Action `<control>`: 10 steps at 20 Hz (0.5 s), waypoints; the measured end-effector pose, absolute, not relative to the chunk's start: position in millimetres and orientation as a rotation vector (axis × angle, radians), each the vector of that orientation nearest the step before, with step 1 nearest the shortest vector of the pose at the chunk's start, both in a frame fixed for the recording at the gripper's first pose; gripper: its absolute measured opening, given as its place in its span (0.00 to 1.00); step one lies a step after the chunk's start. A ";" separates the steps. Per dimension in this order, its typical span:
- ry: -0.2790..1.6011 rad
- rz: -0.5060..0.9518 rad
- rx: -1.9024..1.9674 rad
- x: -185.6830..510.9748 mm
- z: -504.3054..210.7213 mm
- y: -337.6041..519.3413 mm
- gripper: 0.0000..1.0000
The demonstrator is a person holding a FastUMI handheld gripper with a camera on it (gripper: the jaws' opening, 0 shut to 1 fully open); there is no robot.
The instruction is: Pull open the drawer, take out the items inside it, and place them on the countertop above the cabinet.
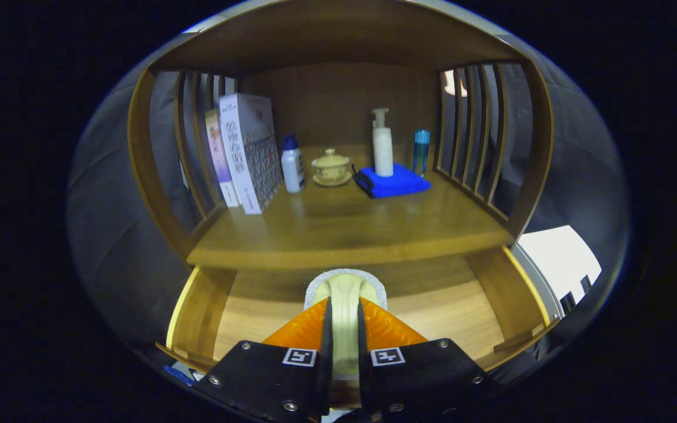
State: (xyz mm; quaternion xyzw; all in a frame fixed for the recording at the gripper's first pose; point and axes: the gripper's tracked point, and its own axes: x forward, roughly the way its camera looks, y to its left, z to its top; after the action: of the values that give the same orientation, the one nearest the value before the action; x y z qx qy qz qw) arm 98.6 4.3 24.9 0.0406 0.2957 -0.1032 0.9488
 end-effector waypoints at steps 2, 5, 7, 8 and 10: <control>0.566 -0.214 0.085 114.9 40.9 -3.9 0.19; 0.507 -0.210 0.085 146.3 62.1 -16.0 0.19; 0.469 -0.219 0.059 170.6 71.0 -29.5 0.19; 0.467 -0.223 0.049 179.3 72.7 -34.7 0.19; 0.470 -0.221 0.048 197.2 72.2 -39.7 0.19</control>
State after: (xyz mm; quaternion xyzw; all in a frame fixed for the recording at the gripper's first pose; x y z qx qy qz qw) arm 197.2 -39.7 72.2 0.0235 0.2324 -0.1093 0.9662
